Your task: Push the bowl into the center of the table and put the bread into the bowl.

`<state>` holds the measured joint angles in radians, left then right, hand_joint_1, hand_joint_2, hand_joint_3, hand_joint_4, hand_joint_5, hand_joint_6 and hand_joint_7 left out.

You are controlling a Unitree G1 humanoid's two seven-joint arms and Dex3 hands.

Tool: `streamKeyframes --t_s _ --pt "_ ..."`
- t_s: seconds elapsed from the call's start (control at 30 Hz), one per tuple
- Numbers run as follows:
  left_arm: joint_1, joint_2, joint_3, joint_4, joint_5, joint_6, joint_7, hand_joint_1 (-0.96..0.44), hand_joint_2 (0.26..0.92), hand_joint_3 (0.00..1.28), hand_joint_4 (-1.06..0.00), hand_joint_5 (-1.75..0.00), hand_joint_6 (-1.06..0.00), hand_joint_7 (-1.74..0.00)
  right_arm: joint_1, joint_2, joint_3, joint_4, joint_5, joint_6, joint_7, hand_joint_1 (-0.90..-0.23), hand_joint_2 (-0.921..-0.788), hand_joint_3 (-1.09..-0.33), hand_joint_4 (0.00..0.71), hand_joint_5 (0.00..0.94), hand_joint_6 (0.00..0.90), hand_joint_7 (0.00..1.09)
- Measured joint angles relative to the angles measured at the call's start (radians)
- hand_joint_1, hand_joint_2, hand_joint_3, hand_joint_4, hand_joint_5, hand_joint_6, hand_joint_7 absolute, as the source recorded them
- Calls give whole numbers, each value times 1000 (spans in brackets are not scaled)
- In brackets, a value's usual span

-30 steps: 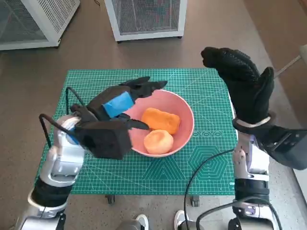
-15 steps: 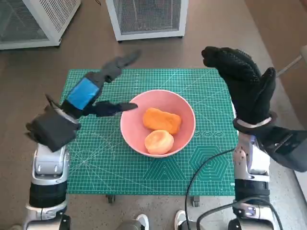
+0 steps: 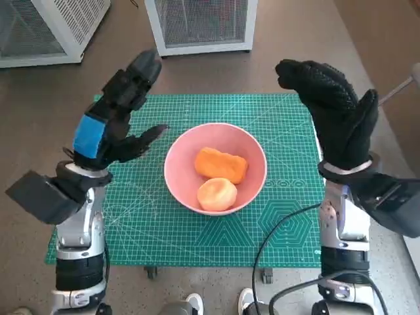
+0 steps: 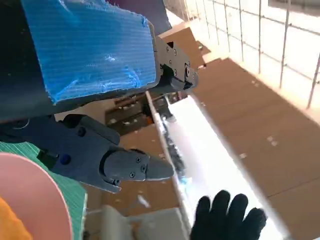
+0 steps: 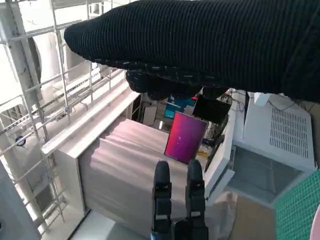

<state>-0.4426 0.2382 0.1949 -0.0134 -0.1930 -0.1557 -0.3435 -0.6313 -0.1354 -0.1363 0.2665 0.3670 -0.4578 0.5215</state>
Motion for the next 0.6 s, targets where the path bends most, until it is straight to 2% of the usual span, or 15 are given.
streamKeyframes --t_s 0.33,0.6 --pt "22 -20 -3 -4 -16 -37 27 -672 921 522 -332 -23 -339 -45 0 7 8 1 -9 -1 -7 -642 -921 -775 195 2 12 443" --pt "29 -42 -19 -3 2 -94 64 -684 921 543 -322 -12 -348 -50 -1 16 10 11 -14 -5 -7 -650 -921 -777 194 2 9 451"
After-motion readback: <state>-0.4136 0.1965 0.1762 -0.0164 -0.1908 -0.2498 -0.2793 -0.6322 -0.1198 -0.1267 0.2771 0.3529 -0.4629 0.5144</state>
